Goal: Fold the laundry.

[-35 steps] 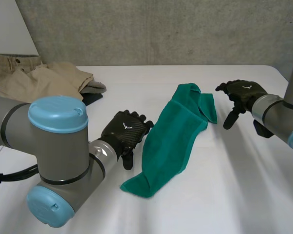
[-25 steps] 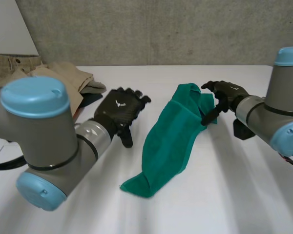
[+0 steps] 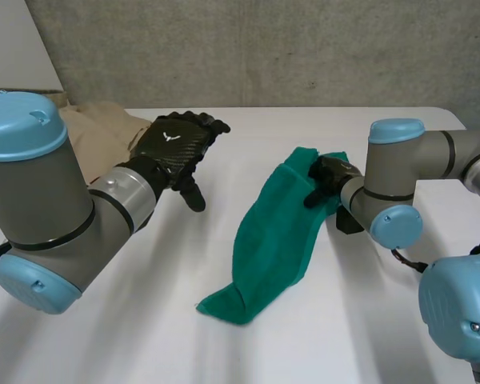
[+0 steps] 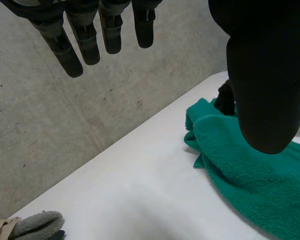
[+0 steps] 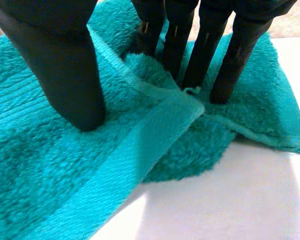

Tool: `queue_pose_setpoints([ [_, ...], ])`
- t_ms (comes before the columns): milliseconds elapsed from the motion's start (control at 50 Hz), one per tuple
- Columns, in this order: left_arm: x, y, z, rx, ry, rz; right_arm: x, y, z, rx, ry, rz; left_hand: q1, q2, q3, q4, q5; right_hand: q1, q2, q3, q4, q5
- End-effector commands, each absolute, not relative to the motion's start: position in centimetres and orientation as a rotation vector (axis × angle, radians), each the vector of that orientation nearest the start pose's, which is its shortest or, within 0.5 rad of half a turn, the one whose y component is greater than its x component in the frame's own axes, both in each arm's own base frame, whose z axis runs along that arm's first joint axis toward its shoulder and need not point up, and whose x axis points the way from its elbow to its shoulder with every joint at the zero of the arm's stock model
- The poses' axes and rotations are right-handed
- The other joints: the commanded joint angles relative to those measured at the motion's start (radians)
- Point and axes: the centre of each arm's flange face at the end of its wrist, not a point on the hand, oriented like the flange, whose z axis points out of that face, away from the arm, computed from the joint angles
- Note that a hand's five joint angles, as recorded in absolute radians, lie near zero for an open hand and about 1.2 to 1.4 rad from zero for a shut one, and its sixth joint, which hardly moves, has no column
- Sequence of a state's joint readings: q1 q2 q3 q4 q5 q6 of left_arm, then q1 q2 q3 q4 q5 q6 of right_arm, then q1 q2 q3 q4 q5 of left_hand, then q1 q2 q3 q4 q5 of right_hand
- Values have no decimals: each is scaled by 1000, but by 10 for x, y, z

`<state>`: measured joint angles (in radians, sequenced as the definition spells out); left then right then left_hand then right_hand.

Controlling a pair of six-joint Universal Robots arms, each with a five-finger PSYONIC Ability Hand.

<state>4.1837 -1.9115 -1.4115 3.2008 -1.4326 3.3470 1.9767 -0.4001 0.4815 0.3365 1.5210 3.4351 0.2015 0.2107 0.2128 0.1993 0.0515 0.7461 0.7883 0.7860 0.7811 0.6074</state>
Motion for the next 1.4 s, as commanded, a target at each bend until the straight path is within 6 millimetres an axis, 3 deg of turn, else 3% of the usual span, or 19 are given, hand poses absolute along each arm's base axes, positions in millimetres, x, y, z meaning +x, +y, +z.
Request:
queue_pose_setpoints([
  [20, -307, -262, 247, 1042, 2379, -2261, 325, -377, 141, -242, 2301, -1423, -27, -36, -38, -25, -51, 105, 63, 65, 70, 69],
  [80, -302, -267, 249, 1017, 2375, -2260, 322, -372, 153, -273, 2303, -1447, -27, -36, -38, -25, -51, -66, -108, -106, -101, -102],
  [220, -298, -268, 250, 1004, 2375, -2261, 311, -367, 163, -322, 2326, -1488, -27, -36, -38, -25, -51, -84, -126, -124, -119, -120],
  [420, -298, -267, 250, 1007, 2372, -2263, 318, -375, 135, -293, 2335, -1438, -27, -36, -38, -25, -51, -61, -103, -101, -96, -97],
  [520, -296, -272, 250, 985, 2367, -2265, 329, -375, 123, -301, 2325, -1426, -27, -36, -38, -25, -51, 144, 102, 104, 109, 108],
  [560, -295, -276, 250, 974, 2359, -2273, 329, -375, 128, -305, 2328, -1430, -27, -36, -38, -25, -51, 648, 606, 608, 613, 612],
  [600, -293, -281, 250, 959, 2350, -2283, 327, -373, 140, -309, 2337, -1443, -27, -36, -38, -25, -51, 650, 608, 610, 615, 614],
  [680, -291, -300, 249, 925, 2306, -2327, 319, -367, 194, -340, 2290, -1545, -27, -36, -38, -25, -51, 650, 608, 610, 615, 614],
  [700, -290, -310, 249, 918, 2285, -2350, 317, -363, 217, -393, 2247, -1609, -27, -36, -38, -25, -51, 650, 608, 610, 615, 614],
  [760, -292, -324, 247, 932, 2269, -2374, 314, -354, 255, -539, 2157, -1742, -27, -36, -38, -25, -51, 650, 608, 610, 615, 614],
  [780, -295, -334, 246, 945, 2263, -2386, 312, -346, 279, -662, 2089, -1830, -27, -36, -38, -25, -51, 650, 608, 610, 615, 614],
  [860, -299, -352, 237, 980, 2295, -2367, 306, -323, 327, -898, 1966, -2021, -27, -36, -38, -25, -51, 650, 608, 610, 615, 614],
  [920, -302, -362, 228, 989, 2340, -2328, 297, -308, 349, -1015, 1950, -2108, -27, -36, -38, -25, -51, 650, 608, 610, 615, 614],
  [1060, -312, -369, 215, 962, 2485, -2266, 287, -283, 377, -1260, 1903, -2203, -27, -36, -38, -25, -51, 650, 608, 610, 615, 614],
  [1180, -341, -352, 204, 928, 2718, -2253, 287, -258, 405, -1364, 1766, -2301, -27, -36, -38, -25, -51, 650, 608, 610, 615, 614],
  [1400, -403, -308, 191, 1087, 2879, -2232, 291, -213, 437, -1444, 1519, -2317, -27, -36, -38, -25, -51, 650, 608, 610, 615, 614],
])
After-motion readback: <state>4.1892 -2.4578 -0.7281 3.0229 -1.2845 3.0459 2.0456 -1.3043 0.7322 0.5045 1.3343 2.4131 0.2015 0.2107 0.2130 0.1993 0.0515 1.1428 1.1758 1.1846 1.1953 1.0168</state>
